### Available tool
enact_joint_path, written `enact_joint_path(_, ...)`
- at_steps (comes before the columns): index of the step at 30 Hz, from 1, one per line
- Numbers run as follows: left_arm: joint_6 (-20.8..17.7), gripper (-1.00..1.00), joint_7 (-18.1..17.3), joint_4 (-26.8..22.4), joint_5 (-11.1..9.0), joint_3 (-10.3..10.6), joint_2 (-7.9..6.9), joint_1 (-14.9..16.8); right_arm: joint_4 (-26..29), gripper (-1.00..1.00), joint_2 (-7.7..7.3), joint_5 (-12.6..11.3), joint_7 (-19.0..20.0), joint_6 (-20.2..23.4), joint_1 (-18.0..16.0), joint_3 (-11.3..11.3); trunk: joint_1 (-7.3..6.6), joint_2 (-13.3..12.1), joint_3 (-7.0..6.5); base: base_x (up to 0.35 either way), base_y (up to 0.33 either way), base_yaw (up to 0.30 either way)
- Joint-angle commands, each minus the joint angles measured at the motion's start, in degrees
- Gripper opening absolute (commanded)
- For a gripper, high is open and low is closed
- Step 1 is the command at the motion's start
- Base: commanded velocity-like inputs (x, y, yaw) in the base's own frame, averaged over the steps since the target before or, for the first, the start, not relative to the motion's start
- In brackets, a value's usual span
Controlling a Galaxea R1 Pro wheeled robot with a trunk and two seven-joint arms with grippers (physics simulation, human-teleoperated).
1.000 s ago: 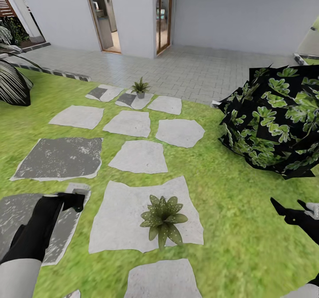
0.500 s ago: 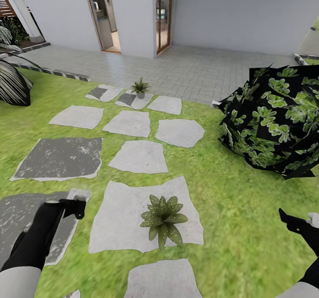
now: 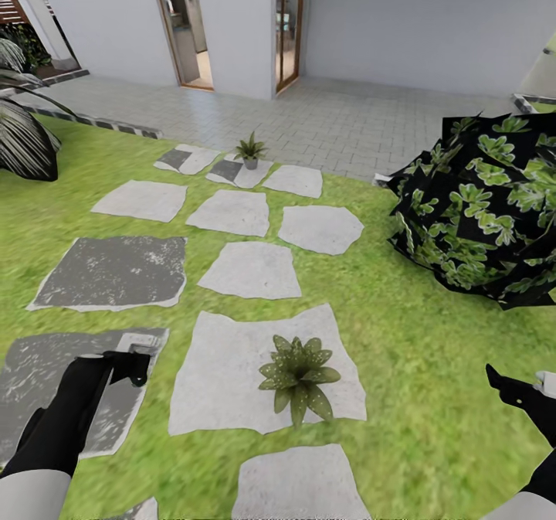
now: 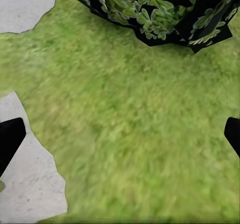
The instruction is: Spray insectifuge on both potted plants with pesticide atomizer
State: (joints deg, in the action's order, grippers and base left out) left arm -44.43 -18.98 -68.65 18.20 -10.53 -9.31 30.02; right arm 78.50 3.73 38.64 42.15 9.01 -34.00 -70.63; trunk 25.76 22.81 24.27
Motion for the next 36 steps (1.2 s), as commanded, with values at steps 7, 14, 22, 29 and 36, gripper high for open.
enact_joint_path(7, -0.1, -1.00, -0.5, -0.1, 0.6, 0.1, 0.07, 0.0, 0.2, 1.00, 0.04, 0.2, 0.5, 0.3, -0.1, -0.1, 0.02, 0.1, 0.10, -0.094, 0.304, 0.000)
enact_joint_path(14, -0.1, -1.00, -0.5, -0.1, 0.6, 0.1, 0.08, 0.0, 0.2, 1.00, 0.04, 0.2, 0.4, 0.3, -0.1, -0.1, 0.02, 0.1, 0.10, -0.063, 0.307, 0.000)
enact_joint_path(22, -0.1, -1.00, -0.5, -0.1, 0.5, 0.1, 0.47, 0.0, 0.4, 1.00, 0.04, 0.2, 0.5, 0.5, -0.1, -0.1, 0.02, 0.1, 0.02, -0.003, 0.313, 0.000)
enact_joint_path(29, -0.1, -1.00, -0.5, -0.1, 0.6, 0.1, 0.87, -0.3, 0.4, 1.00, 0.04, 0.2, 0.5, 0.5, -0.1, -0.1, 0.02, 0.1, -0.03, 0.000, 0.206, 0.000)
enact_joint_path(36, -0.1, -1.00, -0.6, -0.1, 0.6, 0.2, 0.92, -0.3, 0.4, 1.00, 0.04, 0.2, 0.5, 0.5, -0.1, -0.1, 0.02, 0.1, -0.04, 0.000, 0.011, 0.000)
